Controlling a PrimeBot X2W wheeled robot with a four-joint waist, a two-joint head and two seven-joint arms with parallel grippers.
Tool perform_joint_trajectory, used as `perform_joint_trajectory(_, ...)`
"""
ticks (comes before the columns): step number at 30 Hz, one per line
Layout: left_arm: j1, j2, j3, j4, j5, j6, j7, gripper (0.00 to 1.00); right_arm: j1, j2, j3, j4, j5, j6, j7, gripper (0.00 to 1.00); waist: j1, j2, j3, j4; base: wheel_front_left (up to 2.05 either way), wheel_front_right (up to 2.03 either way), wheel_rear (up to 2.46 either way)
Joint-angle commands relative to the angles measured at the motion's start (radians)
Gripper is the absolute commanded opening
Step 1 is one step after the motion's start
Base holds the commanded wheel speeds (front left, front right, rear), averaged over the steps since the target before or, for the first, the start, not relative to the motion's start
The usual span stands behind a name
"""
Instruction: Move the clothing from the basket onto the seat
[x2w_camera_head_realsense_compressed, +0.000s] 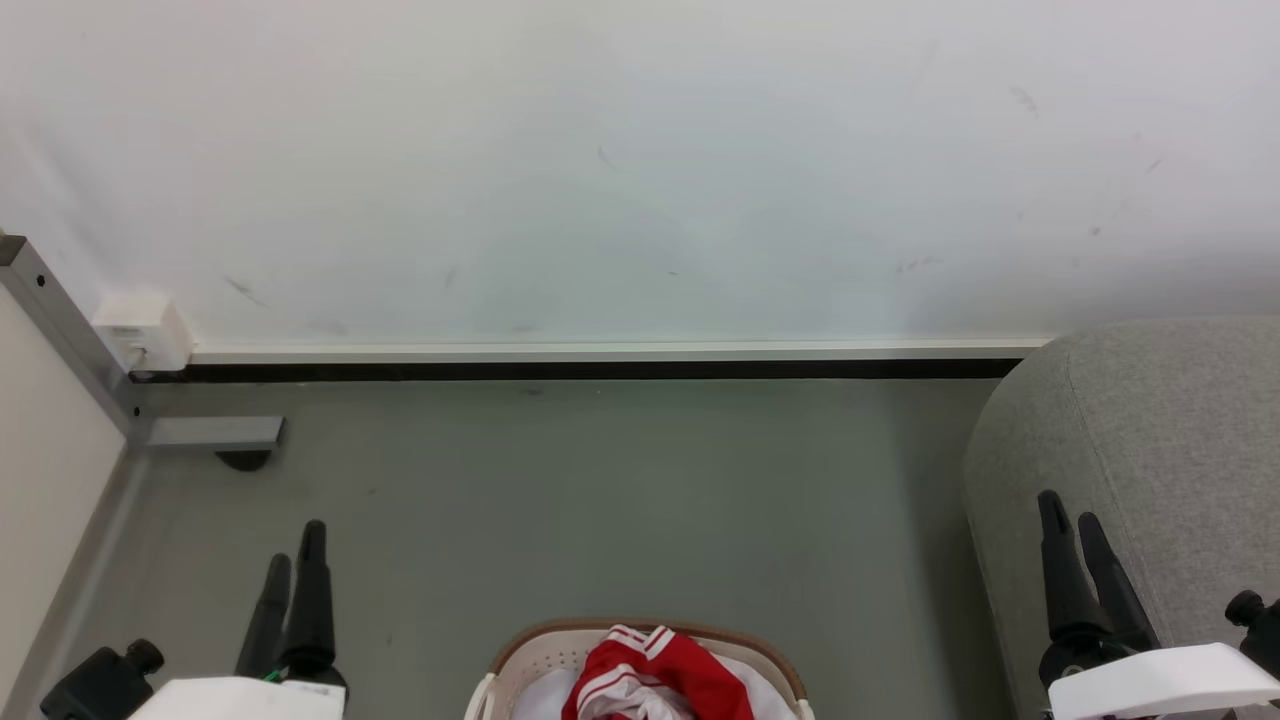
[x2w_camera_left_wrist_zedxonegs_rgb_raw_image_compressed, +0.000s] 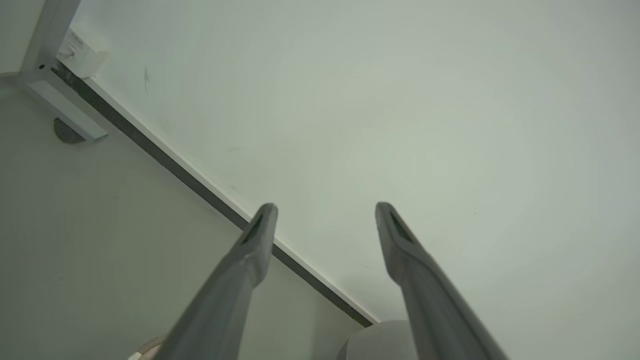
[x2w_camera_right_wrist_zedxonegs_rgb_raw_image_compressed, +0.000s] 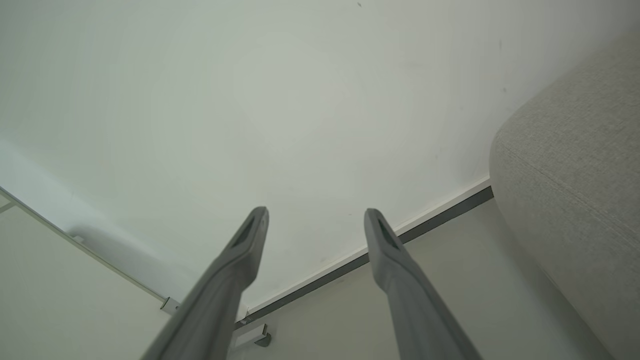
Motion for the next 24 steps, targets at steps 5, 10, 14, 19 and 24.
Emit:
perform_joint_trajectory(5,0.002,0.011,-0.002,-0.027,0.138,-0.002,-0.023,1.0,-0.027,-0.006,0.014,-0.004,-0.128,-0.001,-0.024,1.0,0.0,0.0,0.001,-0.002,0.0,0.0,0.0)
perform_joint_trajectory(10,0.008,0.015,-0.008,-0.03,0.224,0.009,-0.038,1.0,-0.032,-0.005,0.025,0.009,-0.211,-0.001,-0.04,1.0,0.0,0.0,0.0,-0.004,0.0,0.0,0.0)
perform_joint_trajectory(14,0.009,0.018,-0.012,-0.031,0.275,0.012,-0.051,1.0,-0.032,-0.004,0.028,0.011,-0.265,-0.001,-0.052,1.0,0.0,0.0,-0.001,-0.005,0.0,0.0,0.0)
perform_joint_trajectory(19,0.011,0.023,-0.015,-0.033,0.336,0.018,-0.064,1.0,-0.033,-0.002,0.024,0.014,-0.331,-0.001,-0.066,1.0,0.0,0.0,-0.002,-0.007,0.0,0.0,0.0)
perform_joint_trajectory(24,0.014,0.026,-0.02,-0.033,0.391,0.021,-0.077,1.0,-0.037,0.001,0.029,0.015,-0.388,-0.001,-0.079,1.0,0.0,0.0,-0.004,-0.008,0.0,0.0,0.0)
